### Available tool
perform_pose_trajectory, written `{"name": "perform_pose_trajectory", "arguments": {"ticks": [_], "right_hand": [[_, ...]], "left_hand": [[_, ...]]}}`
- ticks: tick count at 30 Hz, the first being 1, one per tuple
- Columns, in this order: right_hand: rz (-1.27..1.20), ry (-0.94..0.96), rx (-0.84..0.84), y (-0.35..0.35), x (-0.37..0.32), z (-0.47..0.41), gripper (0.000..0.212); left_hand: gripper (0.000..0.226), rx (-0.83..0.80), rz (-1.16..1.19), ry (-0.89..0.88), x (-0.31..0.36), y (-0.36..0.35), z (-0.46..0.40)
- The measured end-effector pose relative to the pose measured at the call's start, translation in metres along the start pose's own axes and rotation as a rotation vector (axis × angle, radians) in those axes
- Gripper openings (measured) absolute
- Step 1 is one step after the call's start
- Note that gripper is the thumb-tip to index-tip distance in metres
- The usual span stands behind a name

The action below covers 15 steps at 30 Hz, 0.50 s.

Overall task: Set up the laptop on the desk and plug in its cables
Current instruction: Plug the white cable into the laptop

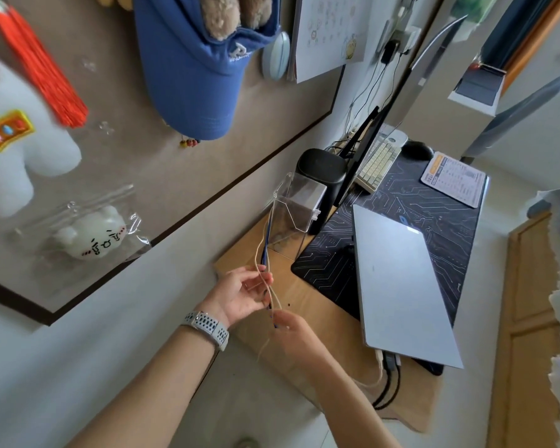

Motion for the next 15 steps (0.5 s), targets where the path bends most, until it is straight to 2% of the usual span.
{"name": "perform_pose_trajectory", "arguments": {"ticks": [4,8,10,13,15], "right_hand": [[-0.026,-0.011,-0.038,-0.016,-0.002,-0.001,0.033],[0.021,0.016,-0.008,-0.008,-0.008,0.001,0.022],[-0.035,0.061,-0.008,-0.003,-0.017,0.003,0.027],[-0.167,0.166,0.059,0.022,-0.051,0.01,0.023],[-0.237,0.216,0.084,0.045,-0.077,0.016,0.021]], "left_hand": [[0.016,-0.02,0.182,0.098,0.001,-0.018,0.007],[0.015,-0.024,0.216,0.058,0.015,-0.024,0.012],[0.016,0.013,0.082,0.009,0.019,-0.02,0.014],[0.03,0.069,-0.296,-0.057,0.009,-0.008,0.018],[0.026,-0.019,-0.542,-0.094,-0.003,-0.01,0.027]]}}
Point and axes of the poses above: each hand's wrist, its own z-axis away from the middle knuckle, its own y-axis out of the back of the hand, x = y × z, the point moved 10 cm from there along -z, towards the middle knuckle, and after that the axes turned 2 degrees about x, right-handed, at the moved point
